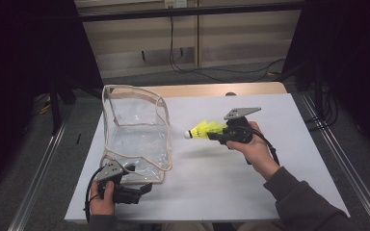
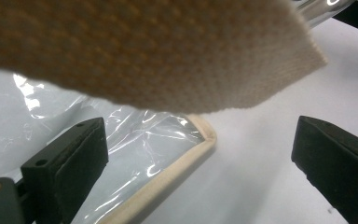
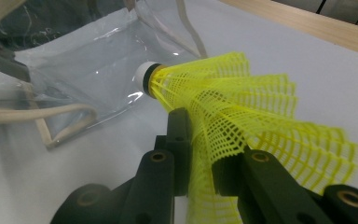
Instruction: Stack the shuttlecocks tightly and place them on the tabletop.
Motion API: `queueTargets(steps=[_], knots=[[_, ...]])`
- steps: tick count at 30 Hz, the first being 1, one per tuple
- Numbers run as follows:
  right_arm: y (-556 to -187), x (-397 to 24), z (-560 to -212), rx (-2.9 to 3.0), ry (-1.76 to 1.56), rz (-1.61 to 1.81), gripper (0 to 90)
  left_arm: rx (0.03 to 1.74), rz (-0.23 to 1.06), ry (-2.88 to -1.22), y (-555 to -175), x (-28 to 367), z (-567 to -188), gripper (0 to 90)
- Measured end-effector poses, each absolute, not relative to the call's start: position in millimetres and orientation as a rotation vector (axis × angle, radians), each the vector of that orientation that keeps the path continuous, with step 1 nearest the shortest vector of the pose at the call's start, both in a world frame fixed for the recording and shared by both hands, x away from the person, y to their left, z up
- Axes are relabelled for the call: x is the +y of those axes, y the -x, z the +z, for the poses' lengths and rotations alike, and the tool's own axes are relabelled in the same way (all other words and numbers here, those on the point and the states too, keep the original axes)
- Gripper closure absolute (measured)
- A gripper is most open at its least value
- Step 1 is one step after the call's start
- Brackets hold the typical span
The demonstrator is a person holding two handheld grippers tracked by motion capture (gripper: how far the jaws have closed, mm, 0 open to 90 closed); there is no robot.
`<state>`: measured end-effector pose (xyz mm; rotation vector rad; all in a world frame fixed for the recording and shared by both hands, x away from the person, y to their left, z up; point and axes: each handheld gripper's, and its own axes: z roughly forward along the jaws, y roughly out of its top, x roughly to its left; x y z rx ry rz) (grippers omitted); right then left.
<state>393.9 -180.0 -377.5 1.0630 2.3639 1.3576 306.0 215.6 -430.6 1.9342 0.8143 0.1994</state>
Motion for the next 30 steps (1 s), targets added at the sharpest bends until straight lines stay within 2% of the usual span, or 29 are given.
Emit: queueTargets(steps=[30], knots=[[-388,-176,-345,2.362,-0.993,1.417,79.7,0.816,0.201,-1.937,-306,216,-431,3.5]])
